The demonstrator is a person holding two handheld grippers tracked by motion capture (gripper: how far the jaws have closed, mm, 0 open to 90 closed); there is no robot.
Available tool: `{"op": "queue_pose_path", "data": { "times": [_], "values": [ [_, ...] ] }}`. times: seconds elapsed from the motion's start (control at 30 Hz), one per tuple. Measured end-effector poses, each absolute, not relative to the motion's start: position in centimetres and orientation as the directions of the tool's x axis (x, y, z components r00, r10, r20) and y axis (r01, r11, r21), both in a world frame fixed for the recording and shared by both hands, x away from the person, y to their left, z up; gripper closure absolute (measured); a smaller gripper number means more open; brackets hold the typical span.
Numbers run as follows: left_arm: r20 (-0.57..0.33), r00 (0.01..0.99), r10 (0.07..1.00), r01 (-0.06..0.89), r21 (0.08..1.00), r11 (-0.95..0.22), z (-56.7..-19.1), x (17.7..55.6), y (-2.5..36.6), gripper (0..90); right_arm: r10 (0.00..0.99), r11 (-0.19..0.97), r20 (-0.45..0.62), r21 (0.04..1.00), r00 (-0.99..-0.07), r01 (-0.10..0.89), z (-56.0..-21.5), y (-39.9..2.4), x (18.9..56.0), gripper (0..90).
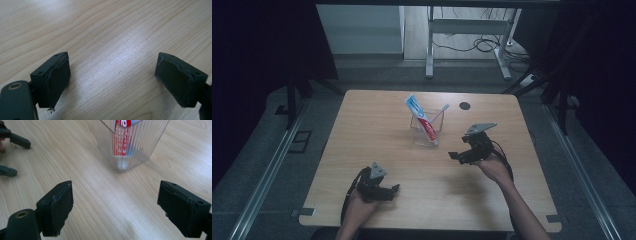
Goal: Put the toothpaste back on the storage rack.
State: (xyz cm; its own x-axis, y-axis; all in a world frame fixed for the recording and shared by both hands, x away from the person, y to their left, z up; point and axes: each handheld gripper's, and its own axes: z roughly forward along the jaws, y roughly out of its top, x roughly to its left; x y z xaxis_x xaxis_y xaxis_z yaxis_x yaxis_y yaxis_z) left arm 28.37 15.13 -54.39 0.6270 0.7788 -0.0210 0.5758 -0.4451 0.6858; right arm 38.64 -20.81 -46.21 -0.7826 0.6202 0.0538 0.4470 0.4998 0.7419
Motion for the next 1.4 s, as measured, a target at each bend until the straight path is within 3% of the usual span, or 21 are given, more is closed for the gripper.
{"op": "queue_pose_path", "data": {
  "times": [1.4],
  "values": [
    [-0.025, 0.623, 0.782, 0.577, 0.689, -0.438, -54.4, 28.4, 15.1, 13.1, 0.698, 0.428, 0.073, 0.754, -0.712, 0.497, -51.8, -27.2, 31.4, 13.6]
  ]
}}
